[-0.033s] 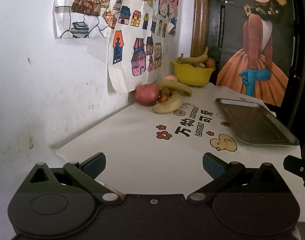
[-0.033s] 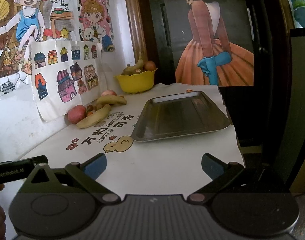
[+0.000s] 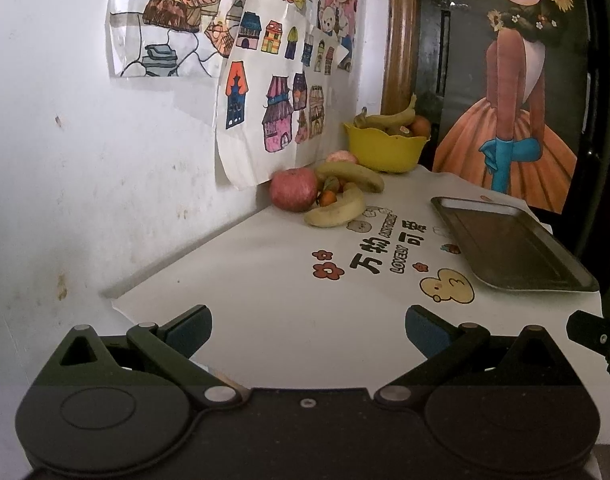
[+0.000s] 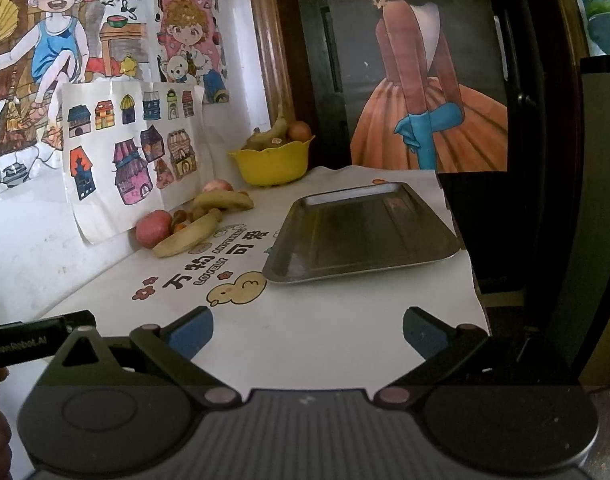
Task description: Organize fruits
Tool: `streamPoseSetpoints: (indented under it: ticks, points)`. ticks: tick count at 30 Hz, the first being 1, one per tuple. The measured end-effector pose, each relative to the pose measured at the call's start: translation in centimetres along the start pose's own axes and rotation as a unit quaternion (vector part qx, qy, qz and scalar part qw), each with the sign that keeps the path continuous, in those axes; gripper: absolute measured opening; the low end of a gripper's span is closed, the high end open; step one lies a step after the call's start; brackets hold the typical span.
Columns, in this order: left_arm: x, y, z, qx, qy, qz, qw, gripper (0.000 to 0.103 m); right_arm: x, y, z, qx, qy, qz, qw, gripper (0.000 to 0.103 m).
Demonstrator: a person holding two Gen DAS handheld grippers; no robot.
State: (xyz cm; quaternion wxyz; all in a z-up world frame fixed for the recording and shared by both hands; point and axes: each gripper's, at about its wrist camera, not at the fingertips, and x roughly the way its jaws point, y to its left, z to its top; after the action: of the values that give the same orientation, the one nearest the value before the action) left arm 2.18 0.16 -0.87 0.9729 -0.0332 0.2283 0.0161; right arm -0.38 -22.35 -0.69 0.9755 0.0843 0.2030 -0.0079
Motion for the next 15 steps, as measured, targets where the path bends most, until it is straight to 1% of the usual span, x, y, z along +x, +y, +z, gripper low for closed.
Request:
streamPoseSetpoints:
  ticks: [15]
  points:
    - [0.03, -0.2, 0.55, 0.002, 0.003, 0.008, 1.0, 0.102, 0.57, -0.3, 0.45, 0.009, 0.004, 0.006, 1.0, 0.103]
